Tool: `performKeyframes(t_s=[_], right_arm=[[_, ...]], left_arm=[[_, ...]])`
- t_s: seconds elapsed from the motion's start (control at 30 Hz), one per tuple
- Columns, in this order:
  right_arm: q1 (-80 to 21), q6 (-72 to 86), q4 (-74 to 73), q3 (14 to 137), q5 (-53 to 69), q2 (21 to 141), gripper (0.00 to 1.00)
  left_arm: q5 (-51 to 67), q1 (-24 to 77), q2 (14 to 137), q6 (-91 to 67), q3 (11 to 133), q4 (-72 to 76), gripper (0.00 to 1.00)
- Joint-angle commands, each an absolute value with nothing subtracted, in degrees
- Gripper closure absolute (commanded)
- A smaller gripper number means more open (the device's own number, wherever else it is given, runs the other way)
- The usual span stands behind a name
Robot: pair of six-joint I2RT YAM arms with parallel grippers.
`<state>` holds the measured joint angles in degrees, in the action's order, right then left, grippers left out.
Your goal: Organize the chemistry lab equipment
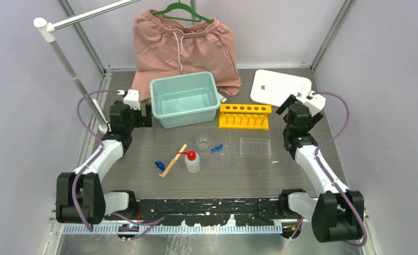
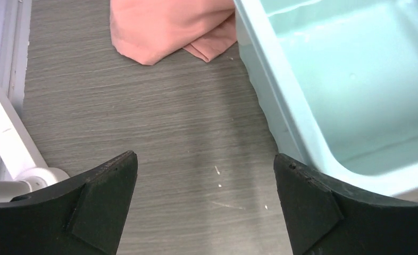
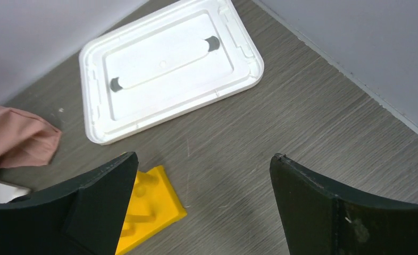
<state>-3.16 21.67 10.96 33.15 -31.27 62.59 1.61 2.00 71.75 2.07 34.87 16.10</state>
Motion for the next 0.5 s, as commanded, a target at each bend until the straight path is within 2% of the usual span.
performKeyframes(t_s=[0.0, 0.13, 0.23, 0.33, 0.47], right_arm=[[-3.3, 34.0, -13.3, 44.4, -29.2, 57.7, 0.0], [-3.2, 43.9, -24.9, 54.6, -16.4, 57.5, 0.0], [-3.1, 41.8, -28.4, 58.1, -6.1, 59.9, 0.0], [-8.7, 39.7, -38.8, 64.8, -10.3, 63.8, 0.0], [-18.5, 39.2, -42.8, 65.2, -15.5, 65.8, 0.0]], left_arm=[[6.3, 1.7, 66.1, 5.2, 44.4, -7.3, 0.0], [8.8, 1.7, 65.0, 5.7, 56.7, -27.1, 0.0], [8.6, 1.7, 65.7, 5.8, 64.9, -39.4, 0.0], [9.0, 1.6, 65.9, 5.8, 71.5, -49.5, 0.0], [11.6, 1.6, 64.5, 4.9, 75.4, -57.6, 0.01]])
